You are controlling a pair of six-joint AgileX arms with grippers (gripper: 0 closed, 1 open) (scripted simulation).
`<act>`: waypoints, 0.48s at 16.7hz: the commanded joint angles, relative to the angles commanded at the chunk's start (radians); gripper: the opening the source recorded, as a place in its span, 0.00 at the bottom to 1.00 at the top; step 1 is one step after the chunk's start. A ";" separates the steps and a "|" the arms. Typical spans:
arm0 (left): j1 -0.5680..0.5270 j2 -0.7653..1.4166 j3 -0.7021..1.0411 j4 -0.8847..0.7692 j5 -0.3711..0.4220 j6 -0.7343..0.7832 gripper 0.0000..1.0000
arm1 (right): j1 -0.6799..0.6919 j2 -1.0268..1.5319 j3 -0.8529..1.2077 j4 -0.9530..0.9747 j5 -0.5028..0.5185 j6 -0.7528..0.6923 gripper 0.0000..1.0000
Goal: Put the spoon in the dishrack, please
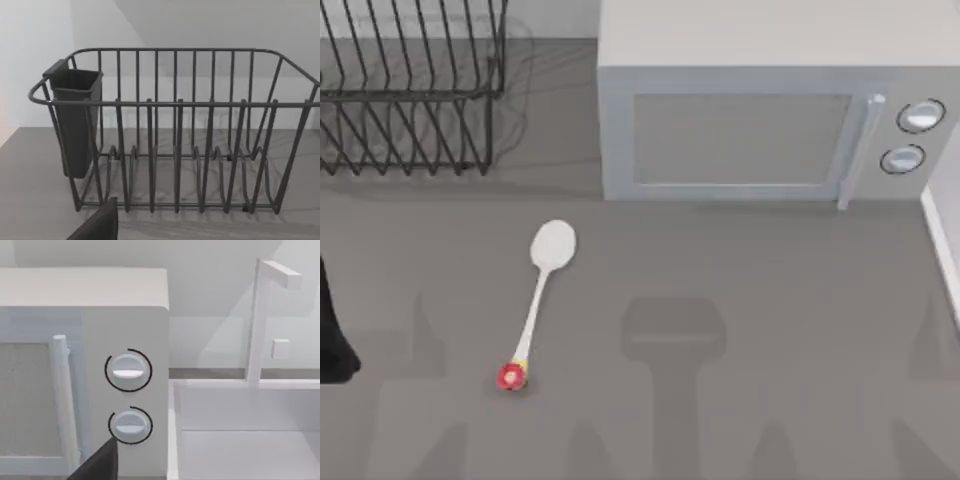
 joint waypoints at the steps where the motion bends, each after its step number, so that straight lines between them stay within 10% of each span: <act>1: 0.000 0.000 0.000 0.000 0.000 0.000 1.00 | 0.000 0.000 0.000 0.000 0.000 0.000 1.00; 8: -0.069 0.221 0.207 -0.150 0.002 -0.044 1.00 | 0.000 0.000 0.000 0.000 0.000 0.000 1.00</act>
